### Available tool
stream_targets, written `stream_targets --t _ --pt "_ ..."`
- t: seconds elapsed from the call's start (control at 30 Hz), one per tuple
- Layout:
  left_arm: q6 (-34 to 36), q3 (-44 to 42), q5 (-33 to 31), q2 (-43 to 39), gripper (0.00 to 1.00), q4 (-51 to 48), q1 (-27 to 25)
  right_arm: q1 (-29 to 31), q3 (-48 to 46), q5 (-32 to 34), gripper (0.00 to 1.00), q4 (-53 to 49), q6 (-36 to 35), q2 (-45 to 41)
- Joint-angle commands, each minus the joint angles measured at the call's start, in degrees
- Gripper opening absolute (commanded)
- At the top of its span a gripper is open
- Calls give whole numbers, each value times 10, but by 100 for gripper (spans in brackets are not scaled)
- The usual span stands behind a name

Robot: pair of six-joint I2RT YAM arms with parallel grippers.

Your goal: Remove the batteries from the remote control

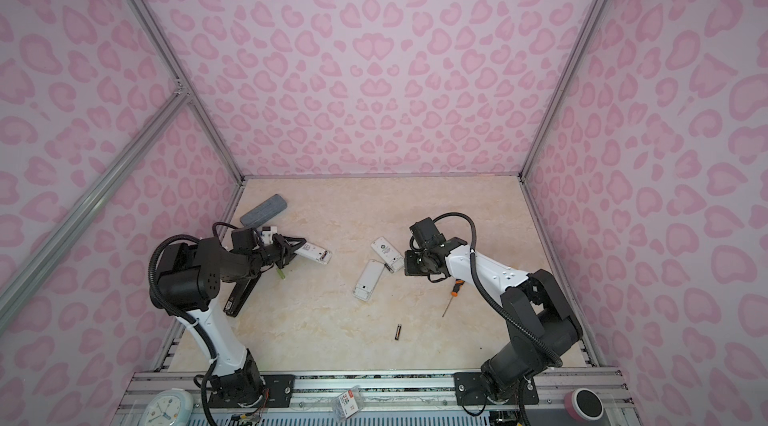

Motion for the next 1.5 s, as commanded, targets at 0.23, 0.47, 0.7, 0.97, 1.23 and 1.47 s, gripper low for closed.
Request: stream_targets --t 0.23,0.47,0.7,0.97,1.23,1.47 --pt "40 3 -36 -43 3 -44 -33 6 16 62 0 -70 -54 34" --pt "72 14 -31 -62 3 -92 -88 10 43 95 0 -91 -78 90" --pt "83 4 -41 -40 3 -103 -148 18 61 139 10 -108 -88 112" --pt "95 -3 -61 -20 9 -112 -159 20 58 136 30 -105 -83 103" --pt "118 15 -81 -37 26 -147 -129 10 45 131 40 -107 -60 51" --pt "169 50 -99 -54 43 -230 -105 -50 -3 101 47 -120 -30 -4"
